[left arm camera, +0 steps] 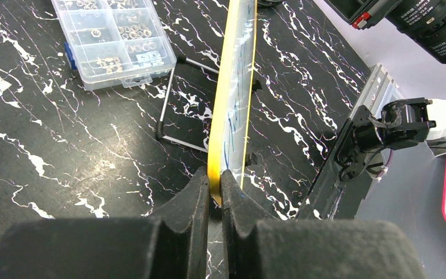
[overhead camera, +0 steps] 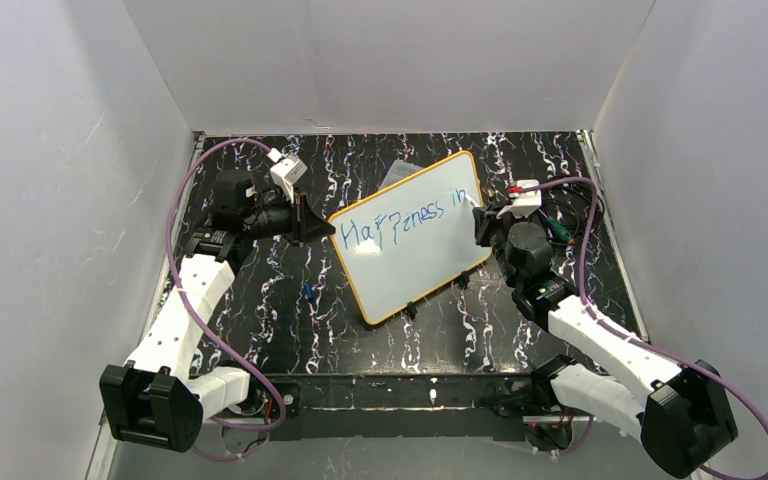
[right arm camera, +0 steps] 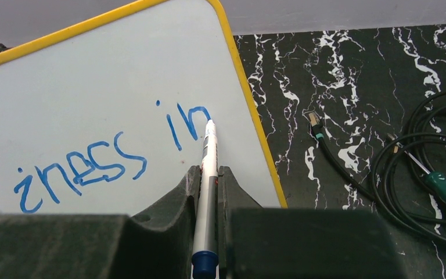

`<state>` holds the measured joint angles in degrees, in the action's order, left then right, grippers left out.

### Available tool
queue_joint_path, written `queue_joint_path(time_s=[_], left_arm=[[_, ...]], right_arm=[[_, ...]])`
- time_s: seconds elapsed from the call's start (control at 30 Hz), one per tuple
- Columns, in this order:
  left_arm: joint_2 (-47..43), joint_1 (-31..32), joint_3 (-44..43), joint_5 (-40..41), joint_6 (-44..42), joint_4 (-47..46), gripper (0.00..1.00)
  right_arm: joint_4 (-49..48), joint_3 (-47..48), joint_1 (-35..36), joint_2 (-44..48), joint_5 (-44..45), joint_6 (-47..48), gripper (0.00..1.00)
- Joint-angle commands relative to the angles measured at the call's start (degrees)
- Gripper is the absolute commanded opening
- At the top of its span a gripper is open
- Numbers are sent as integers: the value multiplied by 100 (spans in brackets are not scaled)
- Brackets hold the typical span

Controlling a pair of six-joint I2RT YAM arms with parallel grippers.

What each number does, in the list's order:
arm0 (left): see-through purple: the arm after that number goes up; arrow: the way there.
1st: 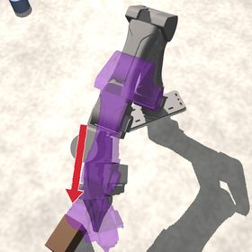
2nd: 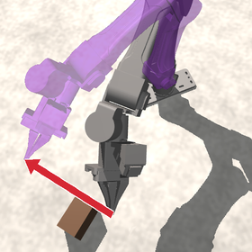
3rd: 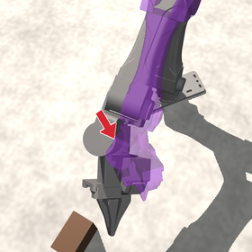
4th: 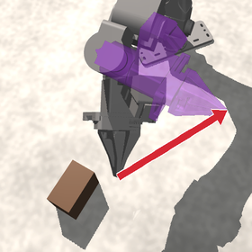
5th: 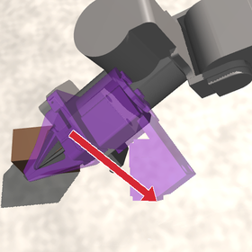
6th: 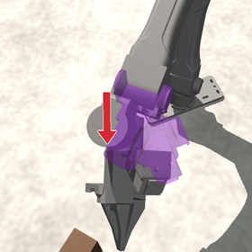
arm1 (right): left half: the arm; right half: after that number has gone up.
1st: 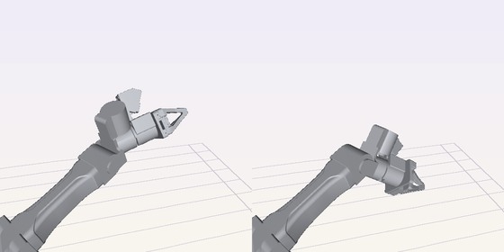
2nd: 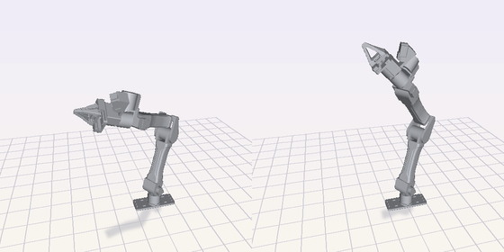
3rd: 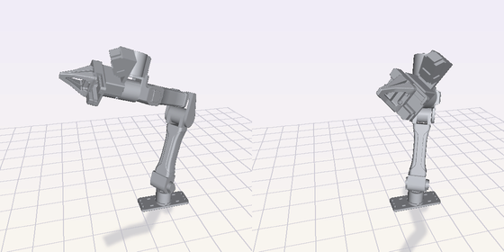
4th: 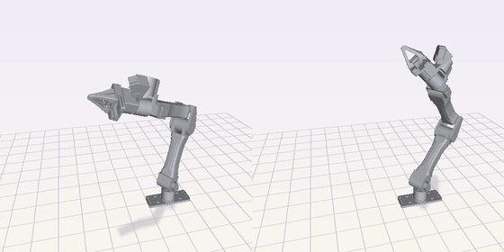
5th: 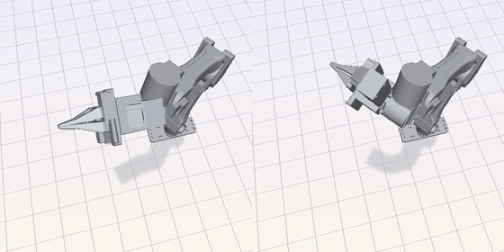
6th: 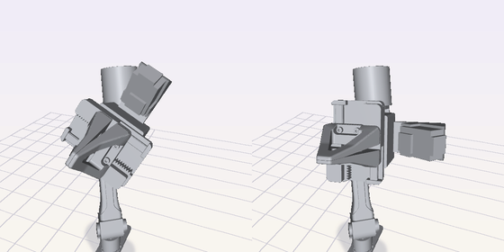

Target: Write a sentence on the whiteboard

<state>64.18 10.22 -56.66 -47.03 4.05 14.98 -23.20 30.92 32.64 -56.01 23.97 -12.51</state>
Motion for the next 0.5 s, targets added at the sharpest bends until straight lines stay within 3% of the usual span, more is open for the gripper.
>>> queue_joint_path(time_s=[0.0, 0.47], left_arm=[[-124, 42, 24, -202, -181, -65, 0], [-165, 42, 41, -175, -177, -66, 0]], right_arm=[[198, -155, -12, 163, -22, -147, 1], [375, -35, -12, 299, 14, -72, 1]])
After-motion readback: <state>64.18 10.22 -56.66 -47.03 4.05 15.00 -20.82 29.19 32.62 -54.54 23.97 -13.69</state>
